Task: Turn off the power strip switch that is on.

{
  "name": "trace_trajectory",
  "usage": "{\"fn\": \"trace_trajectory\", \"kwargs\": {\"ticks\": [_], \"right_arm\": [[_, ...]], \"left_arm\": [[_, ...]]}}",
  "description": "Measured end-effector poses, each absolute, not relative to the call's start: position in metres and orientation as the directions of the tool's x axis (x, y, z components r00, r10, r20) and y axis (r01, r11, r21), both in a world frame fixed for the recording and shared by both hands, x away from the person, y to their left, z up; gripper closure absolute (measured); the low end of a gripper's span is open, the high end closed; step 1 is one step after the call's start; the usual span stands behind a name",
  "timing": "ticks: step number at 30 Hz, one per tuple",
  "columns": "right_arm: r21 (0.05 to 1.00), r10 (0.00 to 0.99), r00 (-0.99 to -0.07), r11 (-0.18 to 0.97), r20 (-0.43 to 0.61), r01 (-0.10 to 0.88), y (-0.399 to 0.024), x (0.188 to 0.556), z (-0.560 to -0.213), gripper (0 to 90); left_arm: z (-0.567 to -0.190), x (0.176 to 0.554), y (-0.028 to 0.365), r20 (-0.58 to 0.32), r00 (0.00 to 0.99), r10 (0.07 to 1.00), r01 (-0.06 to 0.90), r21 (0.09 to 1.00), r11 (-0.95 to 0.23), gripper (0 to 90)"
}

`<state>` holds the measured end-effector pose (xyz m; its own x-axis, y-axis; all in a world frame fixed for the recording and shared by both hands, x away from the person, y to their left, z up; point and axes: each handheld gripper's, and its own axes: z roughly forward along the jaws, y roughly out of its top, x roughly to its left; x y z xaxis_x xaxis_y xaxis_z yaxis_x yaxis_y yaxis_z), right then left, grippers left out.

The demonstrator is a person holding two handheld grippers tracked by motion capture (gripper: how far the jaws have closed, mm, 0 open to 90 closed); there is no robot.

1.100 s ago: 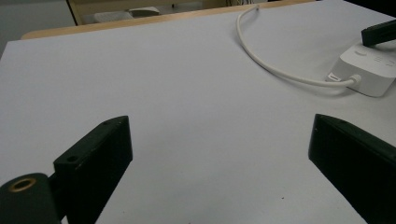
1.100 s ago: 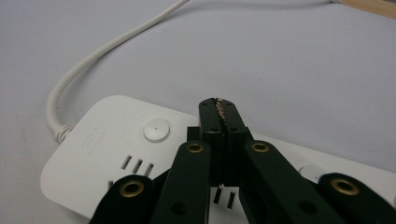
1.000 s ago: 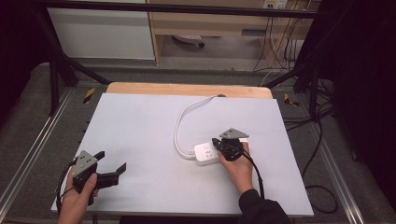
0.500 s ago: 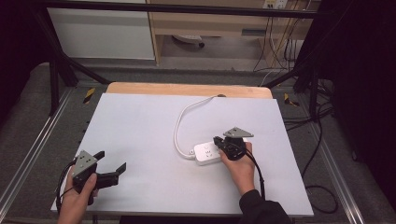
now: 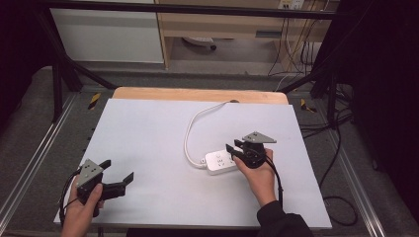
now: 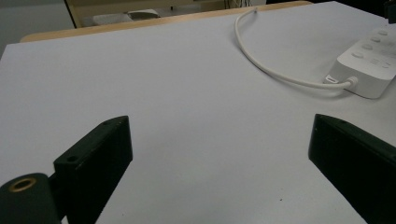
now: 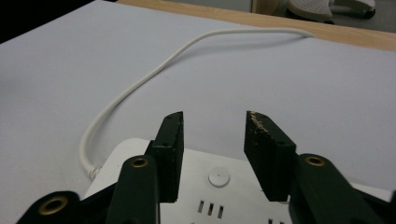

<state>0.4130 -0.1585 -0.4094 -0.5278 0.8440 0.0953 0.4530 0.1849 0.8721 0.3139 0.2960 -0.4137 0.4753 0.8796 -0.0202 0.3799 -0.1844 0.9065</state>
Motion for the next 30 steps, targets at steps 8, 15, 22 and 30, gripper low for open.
{"fn": "trace_trajectory", "kwargs": {"ticks": [8,15,22,30], "right_arm": [[0.910,0.822,-0.562,0.157,0.095,0.384,-0.166,0.407,-0.395,36.7],[0.921,0.820,-0.564,0.142,0.097,0.364,-0.170,0.407,-0.387,16.8],[0.931,0.822,-0.561,0.126,0.095,0.342,-0.179,0.405,-0.376,6.5],[0.935,0.844,-0.531,0.120,0.081,0.333,-0.190,0.395,-0.363,3.9]], "left_arm": [[-0.414,0.314,0.296,-0.018,0.473,0.881,0.381,0.906,-0.185,6.2],[-0.414,0.314,0.296,-0.023,0.470,0.882,0.382,0.906,-0.180,6.2],[-0.413,0.314,0.296,-0.025,0.475,0.879,0.379,0.908,-0.179,6.2],[-0.413,0.313,0.296,-0.023,0.475,0.880,0.377,0.909,-0.180,6.2]]}}
